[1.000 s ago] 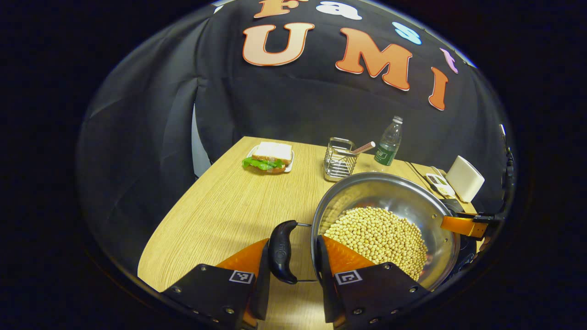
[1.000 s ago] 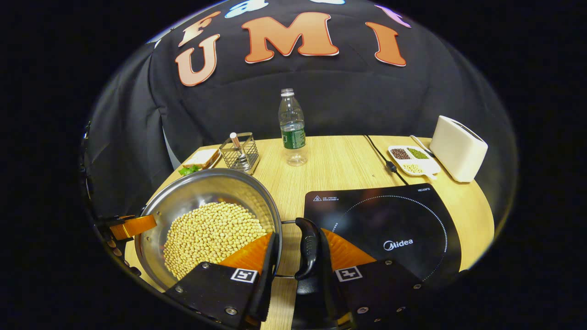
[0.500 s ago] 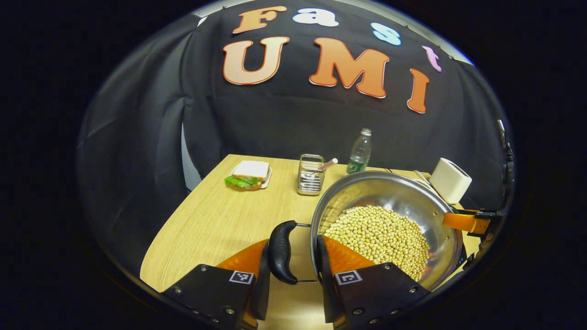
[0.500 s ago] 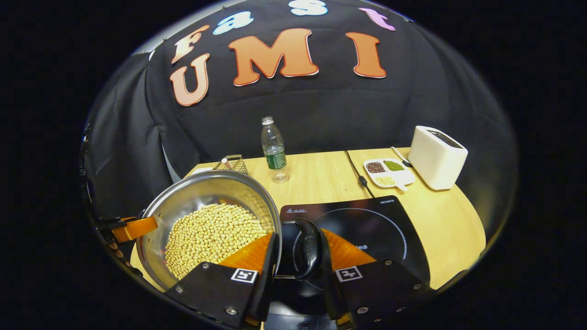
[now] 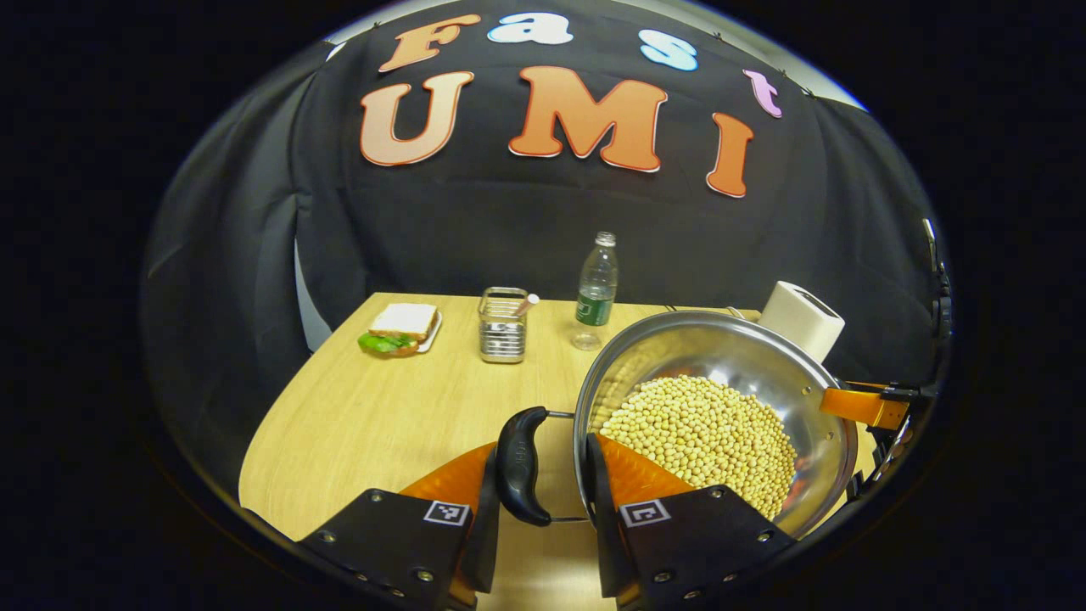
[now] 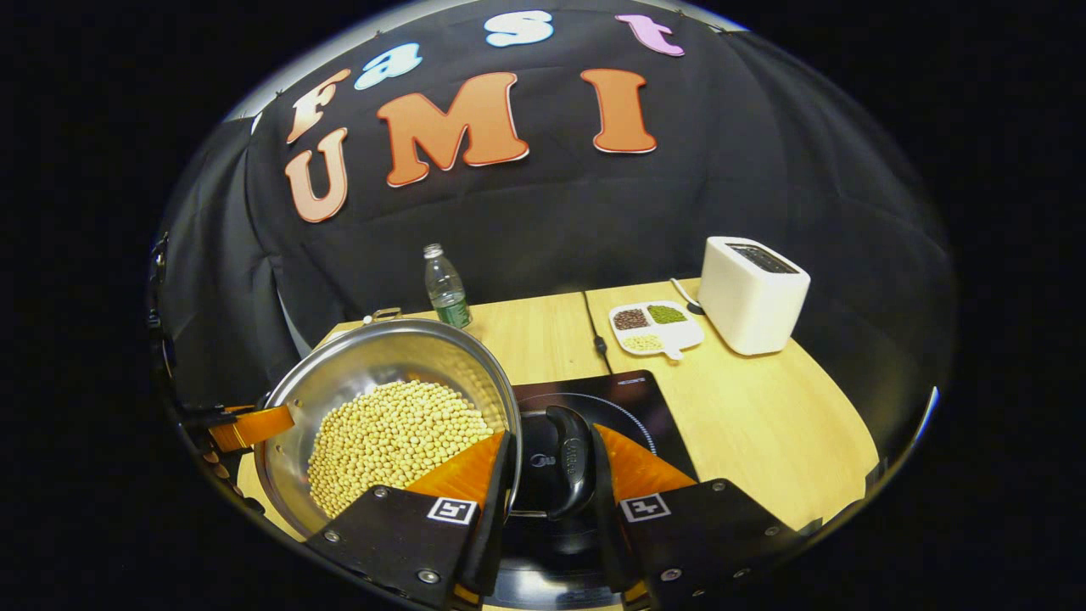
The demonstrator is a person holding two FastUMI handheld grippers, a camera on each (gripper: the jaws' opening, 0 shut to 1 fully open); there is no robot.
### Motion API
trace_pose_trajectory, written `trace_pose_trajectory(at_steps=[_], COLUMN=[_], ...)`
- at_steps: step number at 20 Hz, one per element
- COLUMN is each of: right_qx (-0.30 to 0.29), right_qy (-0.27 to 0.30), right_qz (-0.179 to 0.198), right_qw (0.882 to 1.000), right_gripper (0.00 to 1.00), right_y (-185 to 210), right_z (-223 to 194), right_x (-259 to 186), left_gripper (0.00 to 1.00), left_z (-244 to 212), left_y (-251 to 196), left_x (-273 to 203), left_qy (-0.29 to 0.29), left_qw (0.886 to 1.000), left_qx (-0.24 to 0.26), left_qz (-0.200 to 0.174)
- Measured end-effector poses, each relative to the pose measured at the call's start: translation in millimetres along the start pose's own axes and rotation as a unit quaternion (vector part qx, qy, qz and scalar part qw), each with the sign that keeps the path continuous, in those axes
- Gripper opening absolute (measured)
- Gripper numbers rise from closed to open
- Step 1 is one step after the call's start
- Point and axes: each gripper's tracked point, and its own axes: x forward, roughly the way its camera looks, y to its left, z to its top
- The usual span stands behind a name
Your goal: First push the handle of the pot to place it horizontally, then grasp the pot with both hands and set it on the induction cooktop.
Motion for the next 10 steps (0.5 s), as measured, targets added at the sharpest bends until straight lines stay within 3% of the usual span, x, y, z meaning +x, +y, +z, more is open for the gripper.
trace_pose_trajectory(at_steps=[10], right_qx=[0.032], right_qy=[0.011], right_qz=[-0.025], right_qw=[0.999], right_gripper=[0.47], right_y=[-78], right_z=[-7], right_x=[6], left_gripper=[0.49], left_z=[-13], left_y=[-83], left_x=[30], left_qy=[0.031], left_qw=[0.999], left_qx=[0.026], left_qz=[-0.023])
